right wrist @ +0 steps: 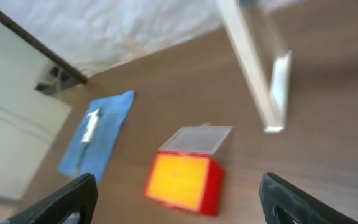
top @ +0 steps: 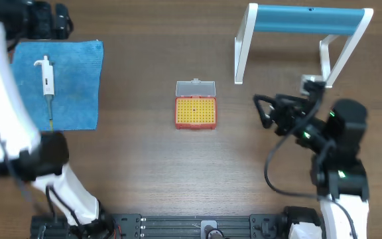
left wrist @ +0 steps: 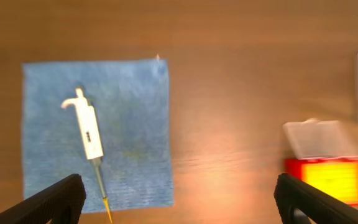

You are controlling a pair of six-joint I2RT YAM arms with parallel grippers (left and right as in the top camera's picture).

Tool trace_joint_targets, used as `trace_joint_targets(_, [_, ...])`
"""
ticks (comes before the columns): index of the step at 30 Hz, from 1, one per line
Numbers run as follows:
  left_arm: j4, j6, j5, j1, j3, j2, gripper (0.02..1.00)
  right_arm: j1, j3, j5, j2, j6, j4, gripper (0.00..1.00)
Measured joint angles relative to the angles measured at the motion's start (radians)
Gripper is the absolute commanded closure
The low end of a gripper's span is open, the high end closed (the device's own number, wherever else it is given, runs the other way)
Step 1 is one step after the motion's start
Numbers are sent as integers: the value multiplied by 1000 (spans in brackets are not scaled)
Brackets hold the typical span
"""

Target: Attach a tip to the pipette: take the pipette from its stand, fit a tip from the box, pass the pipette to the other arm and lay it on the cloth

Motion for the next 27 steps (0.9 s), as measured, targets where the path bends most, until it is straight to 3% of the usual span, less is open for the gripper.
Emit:
trace_joint_targets(4, [2,-39,13,-25,-6,-220,34,-114,4,19,-160,-187,-195,156])
trace_joint_targets(10, [0,-100,27,-135,-298,-646,34,-257,6,152,-453,-396,-563,154])
trace_joint_targets(18, [0,-175,29,-167,-894,-1138,34,-286,18,166,-799,-445,-601,154])
trace_joint_targets(27, [24,-198,29,-167,-1226,-1454,34,-286,17,167,-780,-410,-707,152])
